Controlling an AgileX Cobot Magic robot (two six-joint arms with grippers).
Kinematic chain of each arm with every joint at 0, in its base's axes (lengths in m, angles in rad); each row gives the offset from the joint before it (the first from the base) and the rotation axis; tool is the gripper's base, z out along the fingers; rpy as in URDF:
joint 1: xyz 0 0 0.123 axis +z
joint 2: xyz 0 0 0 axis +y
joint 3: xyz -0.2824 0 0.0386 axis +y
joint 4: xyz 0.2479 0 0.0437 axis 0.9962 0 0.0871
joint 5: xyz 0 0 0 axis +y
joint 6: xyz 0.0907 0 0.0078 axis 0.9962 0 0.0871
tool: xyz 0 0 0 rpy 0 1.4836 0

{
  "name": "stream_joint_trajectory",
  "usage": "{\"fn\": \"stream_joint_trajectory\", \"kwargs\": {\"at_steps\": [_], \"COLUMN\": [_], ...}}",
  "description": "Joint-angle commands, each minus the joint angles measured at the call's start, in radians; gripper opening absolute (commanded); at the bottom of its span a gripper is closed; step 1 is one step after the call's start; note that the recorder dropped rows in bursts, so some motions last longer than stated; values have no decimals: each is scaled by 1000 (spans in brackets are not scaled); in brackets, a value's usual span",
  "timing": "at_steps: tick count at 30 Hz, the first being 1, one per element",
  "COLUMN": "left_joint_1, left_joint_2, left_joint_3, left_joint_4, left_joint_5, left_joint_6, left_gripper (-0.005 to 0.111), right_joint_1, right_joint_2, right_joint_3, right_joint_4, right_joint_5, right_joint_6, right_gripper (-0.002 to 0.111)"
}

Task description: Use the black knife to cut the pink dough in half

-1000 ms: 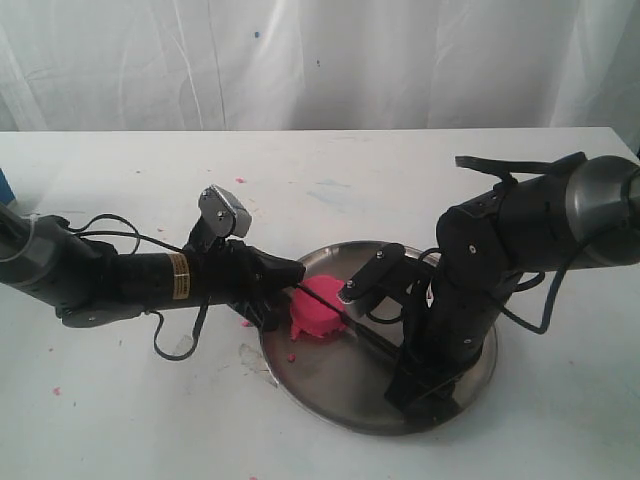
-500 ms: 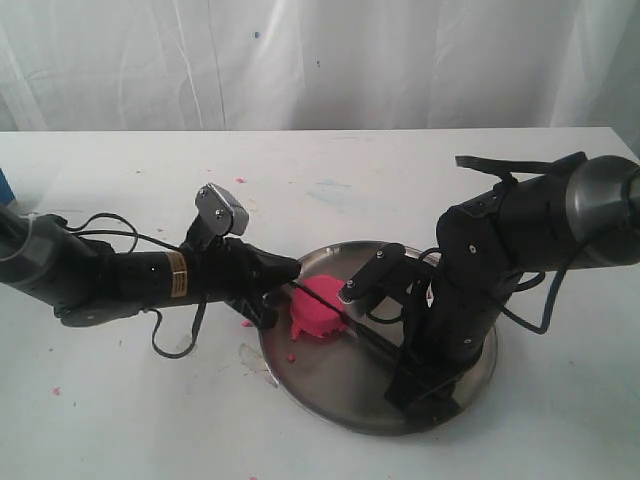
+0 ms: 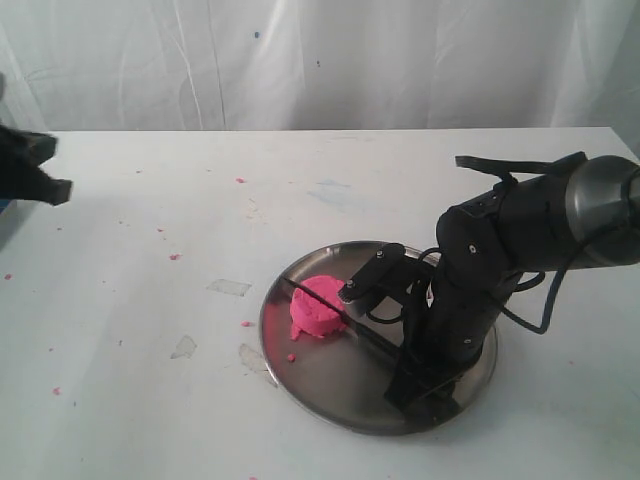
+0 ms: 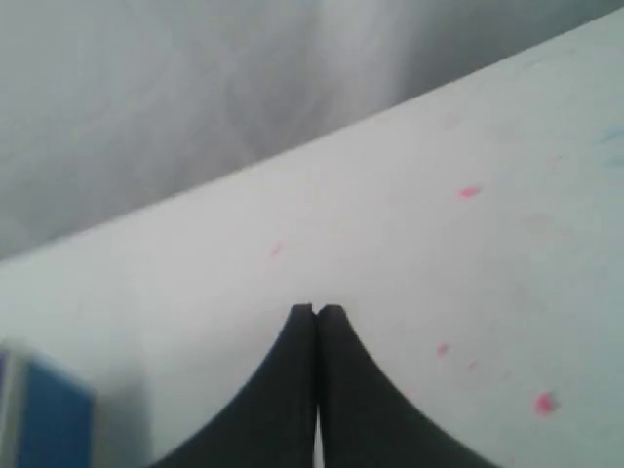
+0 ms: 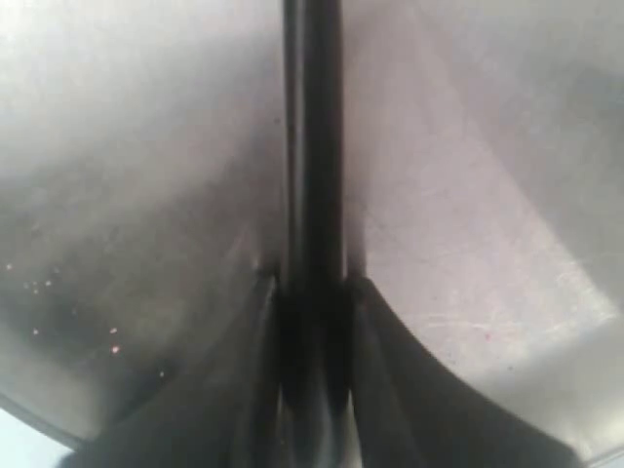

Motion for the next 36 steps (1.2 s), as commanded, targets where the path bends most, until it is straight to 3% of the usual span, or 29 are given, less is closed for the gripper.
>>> {"fn": "stream_joint_trajectory", "kwargs": {"at_steps": [1, 4, 9, 15, 18, 21, 26, 29, 32, 36], "left_joint_1": [38, 38, 38, 38, 38, 38, 38, 38, 38, 36], "left_joint_2": [-230, -370, -678, -990, -1085, -1171, -1260, -1277, -1286, -1305], "left_joint_3": [202, 310, 498, 640, 676, 678, 678, 678, 678, 665], "left_joint_4": [-216, -254, -498, -561, -694, -859, -950, -1076, -1072, -1080], "left_joint_5": [154, 121, 57, 40, 57, 134, 364, 499, 571, 533], "left_joint_6": [11, 57, 187, 189, 189, 246, 603, 620, 624, 589], "left_gripper": [0, 0, 0, 0, 0, 0, 0, 0, 0, 0], "right_joint_1": [-1, -1, -1, -1, -1, -1, -1, -1, -1, -1], "right_joint_2": [3, 3, 3, 3, 3, 3, 3, 3, 3, 3], "right_joint_3": [0, 0, 0, 0, 0, 0, 0, 0, 0, 0], "right_joint_4": [7, 0, 0, 0, 0, 0, 0, 0, 0, 0], "right_joint_5": [17, 19, 24, 21, 21, 20, 19, 19, 19, 19], "right_joint_6": [5, 5, 5, 5, 5, 5, 5, 5, 5, 5], "right_gripper": [0, 0, 0, 0, 0, 0, 0, 0, 0, 0]}}
